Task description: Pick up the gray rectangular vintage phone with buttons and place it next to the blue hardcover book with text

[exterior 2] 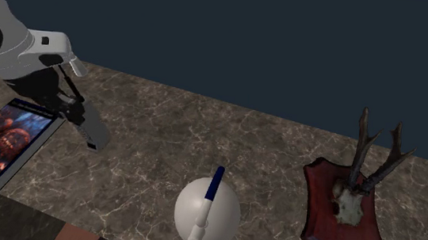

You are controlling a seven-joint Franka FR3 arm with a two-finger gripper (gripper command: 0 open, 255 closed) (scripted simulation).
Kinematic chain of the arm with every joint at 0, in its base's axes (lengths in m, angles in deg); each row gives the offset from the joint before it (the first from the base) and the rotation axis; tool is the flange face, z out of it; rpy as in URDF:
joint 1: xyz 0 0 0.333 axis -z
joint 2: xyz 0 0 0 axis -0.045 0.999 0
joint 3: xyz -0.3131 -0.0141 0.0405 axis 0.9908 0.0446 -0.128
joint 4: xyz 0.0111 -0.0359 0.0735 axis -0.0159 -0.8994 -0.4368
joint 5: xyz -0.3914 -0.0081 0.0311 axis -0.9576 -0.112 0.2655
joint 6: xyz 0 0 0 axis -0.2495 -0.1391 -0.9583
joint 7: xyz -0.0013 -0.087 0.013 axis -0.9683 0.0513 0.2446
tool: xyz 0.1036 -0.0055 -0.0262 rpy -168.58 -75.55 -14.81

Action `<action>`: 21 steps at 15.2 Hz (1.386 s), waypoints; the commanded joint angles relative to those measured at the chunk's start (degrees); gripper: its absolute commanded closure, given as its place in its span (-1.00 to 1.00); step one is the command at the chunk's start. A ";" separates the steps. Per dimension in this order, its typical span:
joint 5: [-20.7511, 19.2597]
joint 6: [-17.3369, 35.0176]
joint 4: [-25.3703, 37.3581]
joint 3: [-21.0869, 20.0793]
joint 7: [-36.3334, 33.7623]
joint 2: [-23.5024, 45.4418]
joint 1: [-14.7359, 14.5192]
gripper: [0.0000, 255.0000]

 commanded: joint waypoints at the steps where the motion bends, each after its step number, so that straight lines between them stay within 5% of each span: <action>1: 0.43 -0.36 0.59 -1.97 -3.11 0.07 -0.97 1.00; 6: 0.82 -0.57 3.31 -7.61 -11.43 2.29 -3.49 1.00; 21: 2.59 11.46 -13.61 -7.07 -9.89 -2.89 -3.99 1.00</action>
